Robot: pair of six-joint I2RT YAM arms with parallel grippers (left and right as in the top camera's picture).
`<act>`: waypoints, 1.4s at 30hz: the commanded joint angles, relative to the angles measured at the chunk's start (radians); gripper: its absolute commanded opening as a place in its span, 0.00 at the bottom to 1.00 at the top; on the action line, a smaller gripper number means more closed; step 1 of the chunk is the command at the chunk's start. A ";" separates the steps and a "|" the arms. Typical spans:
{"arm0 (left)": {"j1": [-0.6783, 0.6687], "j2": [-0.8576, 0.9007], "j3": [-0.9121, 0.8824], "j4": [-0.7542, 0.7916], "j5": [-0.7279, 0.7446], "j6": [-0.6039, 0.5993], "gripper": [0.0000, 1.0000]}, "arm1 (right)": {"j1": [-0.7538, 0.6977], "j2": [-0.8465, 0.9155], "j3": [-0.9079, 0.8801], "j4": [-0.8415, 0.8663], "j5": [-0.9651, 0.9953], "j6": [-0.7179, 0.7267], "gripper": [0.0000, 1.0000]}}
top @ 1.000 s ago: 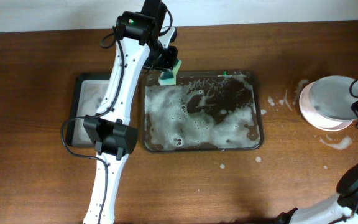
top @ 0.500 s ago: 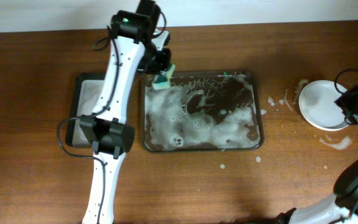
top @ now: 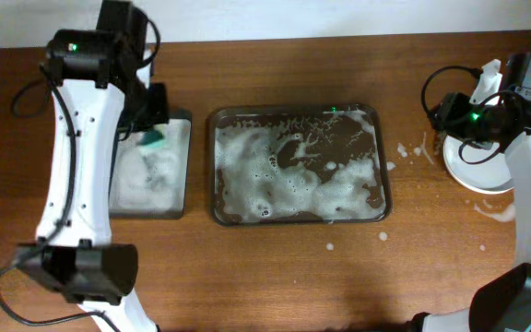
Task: Clean dirty plates on tray and stack at the side
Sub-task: 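Move the sponge with the left gripper into the small black tray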
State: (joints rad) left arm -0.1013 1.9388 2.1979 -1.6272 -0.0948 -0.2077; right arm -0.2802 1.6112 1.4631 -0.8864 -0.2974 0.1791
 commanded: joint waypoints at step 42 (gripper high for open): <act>0.089 -0.155 -0.035 0.226 0.077 -0.039 0.99 | 0.065 -0.648 0.047 -0.254 0.040 -0.235 0.98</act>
State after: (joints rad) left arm -0.0162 1.7805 2.1635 -1.4006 -0.0322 -0.2298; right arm -0.2409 0.9741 1.5635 -1.1900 -0.2520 -0.0391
